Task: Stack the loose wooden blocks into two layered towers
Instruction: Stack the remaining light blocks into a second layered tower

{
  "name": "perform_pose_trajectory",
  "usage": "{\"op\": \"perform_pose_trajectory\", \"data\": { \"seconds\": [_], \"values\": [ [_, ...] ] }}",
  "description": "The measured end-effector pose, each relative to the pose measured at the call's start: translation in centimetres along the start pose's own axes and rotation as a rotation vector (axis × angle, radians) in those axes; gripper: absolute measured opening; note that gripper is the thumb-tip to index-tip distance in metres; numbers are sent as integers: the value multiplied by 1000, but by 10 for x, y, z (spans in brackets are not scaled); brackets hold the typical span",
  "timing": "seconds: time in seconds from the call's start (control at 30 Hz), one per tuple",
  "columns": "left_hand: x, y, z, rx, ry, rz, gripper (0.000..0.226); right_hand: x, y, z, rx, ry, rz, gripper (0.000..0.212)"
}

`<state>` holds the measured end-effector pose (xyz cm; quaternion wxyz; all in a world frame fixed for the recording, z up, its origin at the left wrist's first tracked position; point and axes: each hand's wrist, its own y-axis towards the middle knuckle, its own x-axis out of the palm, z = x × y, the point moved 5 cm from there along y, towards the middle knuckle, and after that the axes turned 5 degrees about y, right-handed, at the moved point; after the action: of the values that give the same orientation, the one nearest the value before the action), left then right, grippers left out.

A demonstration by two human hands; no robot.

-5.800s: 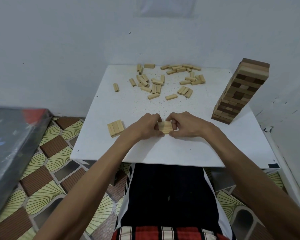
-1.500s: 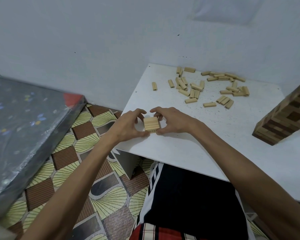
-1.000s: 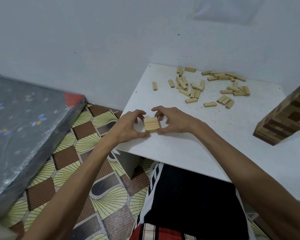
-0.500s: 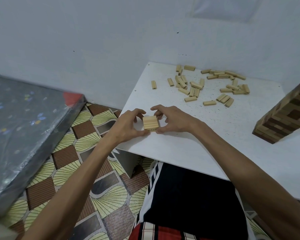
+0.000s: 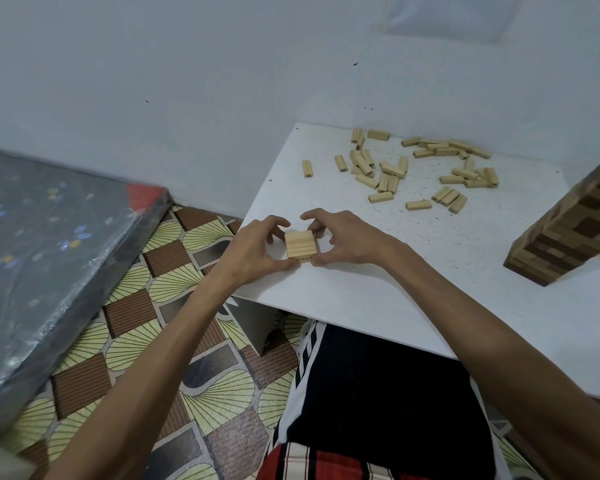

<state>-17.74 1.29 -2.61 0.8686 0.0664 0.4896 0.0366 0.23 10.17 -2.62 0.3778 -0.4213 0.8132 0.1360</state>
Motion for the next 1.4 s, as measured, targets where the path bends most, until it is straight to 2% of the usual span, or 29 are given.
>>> {"op": "perform_pose_trajectory", "data": {
  "seconds": [0.33, 0.5, 0.7, 0.9, 1.0, 1.2, 1.4],
  "values": [
    [1, 0, -1, 7, 16, -9, 75, 0, 0, 0, 7, -9, -15, 89],
    [0, 1, -1, 14, 27, -42, 83, -4, -2, -1, 14, 11, -29, 91],
    [0, 0, -1, 30, 14, -56, 86, -5, -2, -2, 5, 20, -18, 84],
    [-5, 1, 0, 30, -21, -78, 92, -5, -6, -5, 23, 13, -35, 93],
    [-13, 9, 2, -23, -113, -87, 80, -13, -9, -6, 44, 46, 3, 89],
    [-19, 42, 25, 26, -86, -100, 35, -36, -16, 1, 88, -38, 132, 56],
    [-1, 93, 32, -8, 54, -86, 24, -62, -6, 19, 161, -261, 241, 36]
  ]
}}
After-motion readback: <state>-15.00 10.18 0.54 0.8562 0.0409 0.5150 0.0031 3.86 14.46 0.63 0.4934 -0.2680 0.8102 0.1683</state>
